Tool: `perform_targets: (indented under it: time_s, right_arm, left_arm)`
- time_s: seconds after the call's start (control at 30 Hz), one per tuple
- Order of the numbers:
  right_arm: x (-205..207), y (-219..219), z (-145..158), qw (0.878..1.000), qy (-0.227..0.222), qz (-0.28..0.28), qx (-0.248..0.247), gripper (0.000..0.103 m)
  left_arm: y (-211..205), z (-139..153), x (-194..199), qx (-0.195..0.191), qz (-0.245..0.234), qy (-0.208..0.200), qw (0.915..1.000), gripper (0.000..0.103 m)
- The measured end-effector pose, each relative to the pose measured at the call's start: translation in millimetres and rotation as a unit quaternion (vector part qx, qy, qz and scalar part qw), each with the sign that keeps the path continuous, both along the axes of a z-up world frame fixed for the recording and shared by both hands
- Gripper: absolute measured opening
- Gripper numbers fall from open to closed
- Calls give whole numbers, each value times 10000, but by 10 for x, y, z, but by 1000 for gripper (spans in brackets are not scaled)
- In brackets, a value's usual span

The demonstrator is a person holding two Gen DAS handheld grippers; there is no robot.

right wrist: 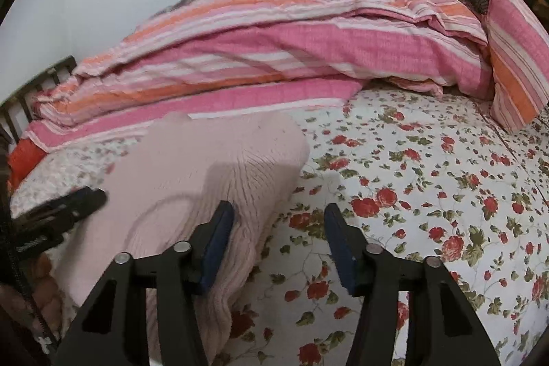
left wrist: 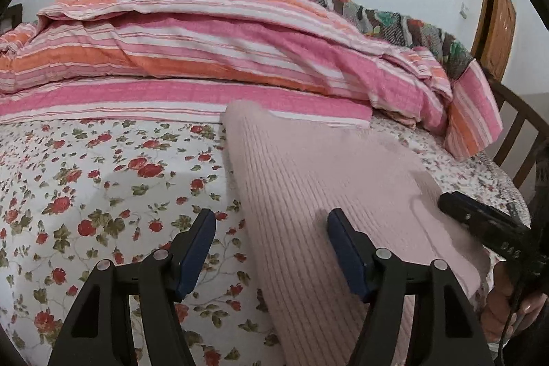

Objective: Fold small clothes

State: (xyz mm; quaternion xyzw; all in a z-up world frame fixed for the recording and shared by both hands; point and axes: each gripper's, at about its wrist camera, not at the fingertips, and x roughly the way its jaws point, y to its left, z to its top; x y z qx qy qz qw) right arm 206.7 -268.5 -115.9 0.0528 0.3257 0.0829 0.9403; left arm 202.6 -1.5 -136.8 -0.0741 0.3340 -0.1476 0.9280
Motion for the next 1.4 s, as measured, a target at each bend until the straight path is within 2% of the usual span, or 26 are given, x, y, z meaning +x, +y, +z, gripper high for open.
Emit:
perform_targets:
  time_s: [0.1,0.17,0.23,0.3,0.37,0.4,0.5,0.57,0.67,0.77,0.83,0.97,1.03,1.13,1.2,1.4]
  right_arm:
    - [-112,-16,105,9994,-217,220,135,50]
    - [-90,-18,73,9987,-41,351,367,50]
    - [-22,-3,-16,9979,240,368,479,49]
    - [54,-23,-104,9959,453,394,673,41]
    - [90,-62,-130,9914,574,496,1067,26]
    - [91,-67,-111,9893,581,576,1205,15]
    - [-19,-40,20,9919,152,670,1071,13]
    - [-30,-27,53,9920,140,693,1044,13]
    - [112,101,-132,9959,795,358,251,13]
    - [69,209,-10,9975,610,304,-161,19]
    - [28,192,106,9989,319,325,-50,29]
    - [75,118,192,9995,-88,200,246,38]
    - [168,109,125,9993,-17,218,298,38]
    - [357,147,-107,9983,569,113,51,36]
    - [345,119,-142,9986,519,53,109,36]
    - [319,172,-163,9987,468,-49,-210,36]
  left_arm:
    - [38,43,-37,70,-7,-117,9999,65]
    - [81,78,-53,157,75,-208,9996,65]
    - [151,80,-39,-17,121,-167,9998,65]
    - [186,75,-21,-153,135,-103,9997,65]
    - [183,71,-9,-195,84,-78,9997,65]
    - [171,69,-7,-179,57,-82,9998,65]
    - [128,68,-17,-134,-19,-100,9999,65]
    - [112,80,-18,-109,-26,-109,9999,65]
    - [132,86,10,-105,42,-69,9999,65]
    - [141,77,84,-90,64,45,9999,65]
    - [121,72,126,-102,52,92,9999,65]
    - [36,65,189,-100,4,144,9998,65]
    - [-20,31,225,-33,34,233,9997,65]
    - [-77,-14,244,69,10,277,9996,66]
    - [-94,-28,250,110,-10,288,9995,66]
    - [-127,-68,229,275,17,253,9993,67]
